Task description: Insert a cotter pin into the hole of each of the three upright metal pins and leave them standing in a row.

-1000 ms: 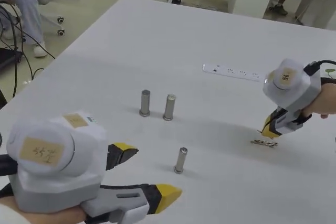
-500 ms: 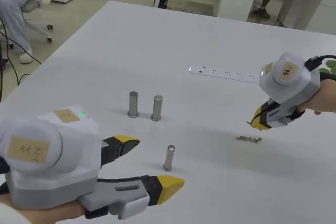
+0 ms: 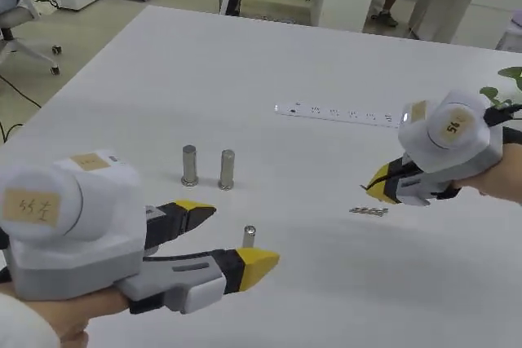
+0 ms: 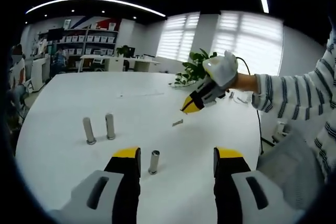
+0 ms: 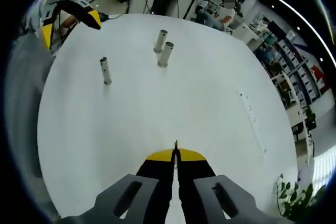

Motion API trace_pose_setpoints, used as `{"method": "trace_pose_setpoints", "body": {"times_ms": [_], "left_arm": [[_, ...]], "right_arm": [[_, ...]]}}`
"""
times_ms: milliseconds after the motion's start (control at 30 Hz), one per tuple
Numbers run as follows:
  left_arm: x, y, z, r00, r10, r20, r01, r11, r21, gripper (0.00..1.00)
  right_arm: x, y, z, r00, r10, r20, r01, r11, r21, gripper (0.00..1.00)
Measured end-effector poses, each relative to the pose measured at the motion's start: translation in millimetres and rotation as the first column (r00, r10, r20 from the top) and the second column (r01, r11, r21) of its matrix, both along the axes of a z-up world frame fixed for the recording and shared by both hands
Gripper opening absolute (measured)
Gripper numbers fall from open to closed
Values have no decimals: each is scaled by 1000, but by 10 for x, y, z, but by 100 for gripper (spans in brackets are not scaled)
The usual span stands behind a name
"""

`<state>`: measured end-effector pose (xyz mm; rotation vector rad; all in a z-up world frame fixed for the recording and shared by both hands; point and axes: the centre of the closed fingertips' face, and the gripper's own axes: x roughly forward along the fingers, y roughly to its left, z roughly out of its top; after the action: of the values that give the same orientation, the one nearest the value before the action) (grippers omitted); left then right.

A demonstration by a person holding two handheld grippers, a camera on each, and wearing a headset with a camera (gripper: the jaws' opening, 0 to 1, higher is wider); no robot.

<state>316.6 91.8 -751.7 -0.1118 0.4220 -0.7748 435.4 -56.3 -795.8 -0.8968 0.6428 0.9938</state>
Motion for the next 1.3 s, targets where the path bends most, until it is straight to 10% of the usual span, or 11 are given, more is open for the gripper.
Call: {"method": "trace_pose_setpoints", "body": {"times_ms": [533, 867, 1300], "left_arm": [[164, -76, 70, 999, -26, -27, 25, 999, -34, 34], [192, -273, 9, 993, -29, -115, 16, 993, -116, 20], [146, -550, 10, 973, -114, -199, 72, 976, -206, 13]], "right_arm": [[-343, 191, 225, 986, 34, 161, -45, 997, 64, 2], [-700, 321, 292, 979, 26, 201, -56, 988, 146, 2], [-946, 552, 347, 941, 99, 322, -131, 988, 79, 2]]}}
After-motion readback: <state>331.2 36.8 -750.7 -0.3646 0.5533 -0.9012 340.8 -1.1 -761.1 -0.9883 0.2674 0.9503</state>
